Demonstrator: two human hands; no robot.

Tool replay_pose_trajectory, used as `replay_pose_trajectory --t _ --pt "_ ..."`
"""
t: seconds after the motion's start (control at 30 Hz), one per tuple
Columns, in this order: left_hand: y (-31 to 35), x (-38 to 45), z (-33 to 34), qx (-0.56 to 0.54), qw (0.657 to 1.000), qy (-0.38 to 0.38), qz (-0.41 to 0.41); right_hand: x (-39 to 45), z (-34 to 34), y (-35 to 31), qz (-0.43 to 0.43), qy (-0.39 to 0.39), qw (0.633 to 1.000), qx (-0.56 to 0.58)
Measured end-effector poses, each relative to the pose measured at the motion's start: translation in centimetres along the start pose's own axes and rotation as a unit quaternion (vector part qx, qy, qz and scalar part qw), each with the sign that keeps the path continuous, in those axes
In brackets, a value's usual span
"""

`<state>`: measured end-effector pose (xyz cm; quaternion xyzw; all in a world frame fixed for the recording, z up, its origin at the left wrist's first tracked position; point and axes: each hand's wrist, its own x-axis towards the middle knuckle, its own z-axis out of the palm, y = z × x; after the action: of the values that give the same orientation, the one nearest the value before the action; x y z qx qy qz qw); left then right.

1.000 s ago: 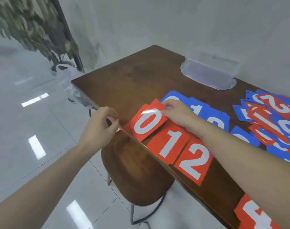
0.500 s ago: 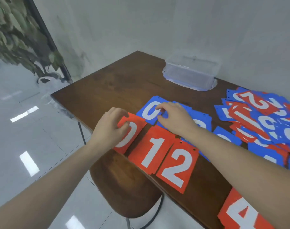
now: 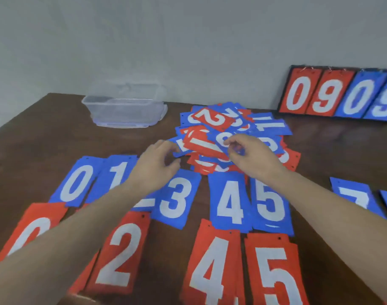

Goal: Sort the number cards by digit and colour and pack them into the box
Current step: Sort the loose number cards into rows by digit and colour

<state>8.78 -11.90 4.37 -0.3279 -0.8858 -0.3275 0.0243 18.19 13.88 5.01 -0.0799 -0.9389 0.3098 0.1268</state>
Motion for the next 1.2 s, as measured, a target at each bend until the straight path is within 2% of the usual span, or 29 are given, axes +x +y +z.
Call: replay_pose_trajectory --t 0.1,0.27,0.4,0.47,0.53,0.6,0.63,0.83,1.07,1.2 --pt "2.3 2.9 3.1 0.006 1.0 -0.021 0.017 -1.1 -2.1 4.2 0.034 0.024 0.999 0.011" --pt "4.0 6.6 7.1 0.042 0.996 -0.068 0.027 -1.3 -3.5 9.1 0.052 0.036 0.997 -0.049" --pt "4.5 8.6 8.9 0.065 0.994 -0.086 0.002 0.0 -3.0 10.9 0.053 0.042 0.994 -0.089" --pt "5.2 9.4 9.7 0.075 0.994 -0.085 0.002 1.1 -2.7 11.3 0.036 0.022 0.993 -0.112" --pt "5.6 10.2 10.5 0.078 0.993 -0.086 0.01 2.0 -2.6 11.7 0.026 -0.034 0.989 -0.138" --pt "5.5 10.9 10.8 0.077 0.991 -0.109 0.005 2.6 -2.7 12.2 0.021 -0.089 0.981 -0.174" --pt "5.2 11.1 10.9 0.083 0.989 -0.125 0.002 2.6 -2.7 12.5 0.019 -0.092 0.977 -0.191" --pt "4.1 10.8 11.6 0.151 0.973 -0.175 0.019 1.7 -2.5 13.4 0.05 0.05 0.969 -0.238" --pt "3.9 11.0 11.8 0.154 0.974 -0.167 0.012 2.0 -2.6 13.6 0.023 -0.011 0.976 -0.216" --pt "4.5 10.7 11.4 0.117 0.982 -0.144 -0.017 2.2 -2.6 13.4 0.049 0.027 0.984 -0.166"
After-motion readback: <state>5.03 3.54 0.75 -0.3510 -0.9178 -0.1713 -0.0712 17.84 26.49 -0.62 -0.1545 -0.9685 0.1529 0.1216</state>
